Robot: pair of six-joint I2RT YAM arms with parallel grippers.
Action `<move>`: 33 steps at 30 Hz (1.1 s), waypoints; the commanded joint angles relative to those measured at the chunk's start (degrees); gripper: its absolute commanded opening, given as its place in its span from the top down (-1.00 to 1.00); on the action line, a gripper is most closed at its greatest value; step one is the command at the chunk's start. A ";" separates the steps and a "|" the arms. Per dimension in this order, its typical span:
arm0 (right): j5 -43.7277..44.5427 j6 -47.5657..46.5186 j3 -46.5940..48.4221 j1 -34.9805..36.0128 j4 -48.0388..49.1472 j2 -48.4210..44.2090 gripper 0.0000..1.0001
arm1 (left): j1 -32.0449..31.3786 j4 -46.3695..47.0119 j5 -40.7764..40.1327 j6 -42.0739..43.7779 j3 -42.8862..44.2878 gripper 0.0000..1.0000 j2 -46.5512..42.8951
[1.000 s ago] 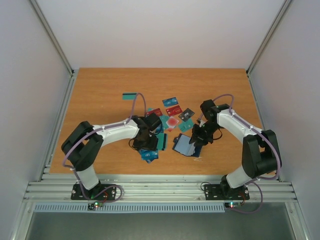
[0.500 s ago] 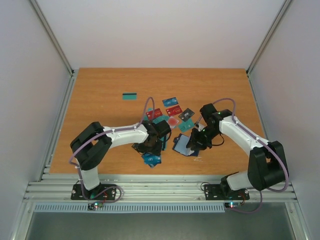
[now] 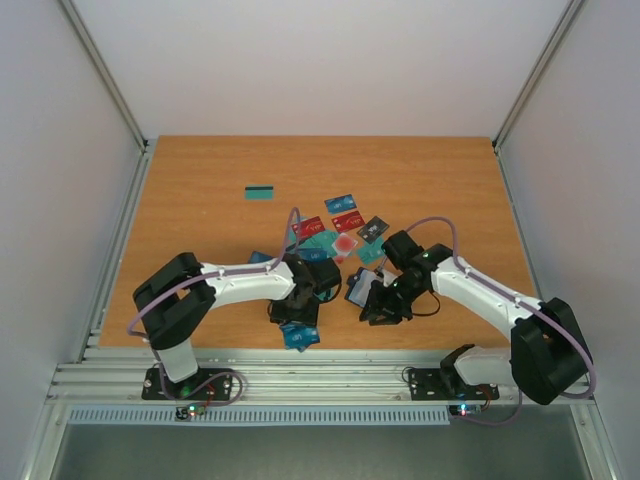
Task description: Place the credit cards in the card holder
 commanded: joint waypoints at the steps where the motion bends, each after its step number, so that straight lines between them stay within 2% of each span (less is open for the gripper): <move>1: 1.62 8.04 -1.89 4.28 4.85 -3.42 0.42 | -0.36 -3.23 -2.10 -1.26 -0.43 -0.28 -4.88; 9: 9.29 23.05 -5.96 16.77 12.93 -6.00 0.34 | -0.36 1.14 3.49 4.11 -6.32 -0.22 -13.84; 14: 15.90 32.61 -6.33 24.65 16.84 -4.23 0.26 | 0.34 1.33 4.56 8.46 -12.12 -0.14 -16.08; 18: 21.06 38.20 -4.89 29.62 18.09 -1.79 0.21 | 2.02 6.36 7.72 12.23 -17.00 -0.07 -20.06; 25: 21.82 42.79 -5.95 33.41 27.38 0.86 0.06 | 3.84 14.67 14.00 17.82 -21.95 -0.04 -23.06; 33: 21.57 42.67 -9.57 33.41 32.23 1.71 -0.02 | 4.12 18.63 16.33 20.63 -21.38 0.03 -16.65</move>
